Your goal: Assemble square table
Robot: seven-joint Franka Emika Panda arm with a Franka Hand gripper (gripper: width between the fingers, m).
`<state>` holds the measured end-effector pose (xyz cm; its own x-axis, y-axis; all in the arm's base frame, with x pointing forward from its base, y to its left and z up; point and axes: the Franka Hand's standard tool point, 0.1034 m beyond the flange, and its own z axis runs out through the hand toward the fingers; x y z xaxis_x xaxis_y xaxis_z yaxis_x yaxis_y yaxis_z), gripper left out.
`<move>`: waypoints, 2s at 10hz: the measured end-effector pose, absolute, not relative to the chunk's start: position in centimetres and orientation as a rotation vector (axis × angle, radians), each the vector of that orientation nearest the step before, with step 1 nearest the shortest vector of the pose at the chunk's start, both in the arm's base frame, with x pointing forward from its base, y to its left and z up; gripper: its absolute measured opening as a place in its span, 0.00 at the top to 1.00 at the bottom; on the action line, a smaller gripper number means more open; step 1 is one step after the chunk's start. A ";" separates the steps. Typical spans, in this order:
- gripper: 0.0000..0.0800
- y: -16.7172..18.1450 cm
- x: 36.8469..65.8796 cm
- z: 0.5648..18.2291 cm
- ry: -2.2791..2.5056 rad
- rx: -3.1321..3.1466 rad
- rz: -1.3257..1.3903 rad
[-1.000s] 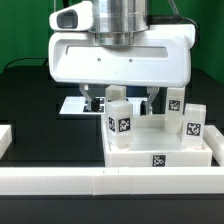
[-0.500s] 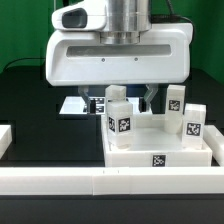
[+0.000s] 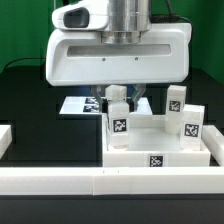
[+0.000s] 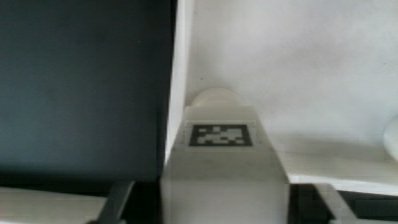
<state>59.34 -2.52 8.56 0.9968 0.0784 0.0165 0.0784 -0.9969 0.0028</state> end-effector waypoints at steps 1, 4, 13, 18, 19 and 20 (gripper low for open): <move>0.64 -2.5 59.3 8.6 0.027 3.141 0.027; 0.64 -2.4 59.3 8.5 -0.556 3.110 0.027; 0.61 -1.8 59.7 8.3 -1.750 2.658 -0.011; 0.20 -2.1 59.7 8.3 -1.376 2.868 -0.003; 0.19 -2.1 59.7 8.3 -1.261 2.920 0.000; 0.19 -2.2 59.7 8.3 -1.130 2.971 0.001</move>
Offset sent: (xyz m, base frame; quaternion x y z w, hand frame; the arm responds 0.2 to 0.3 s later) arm -0.0025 -0.0034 0.0006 0.0057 0.0043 0.3040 0.9526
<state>59.67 -2.18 8.28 0.7474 -0.6643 -0.0125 -0.6642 -0.7467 -0.0351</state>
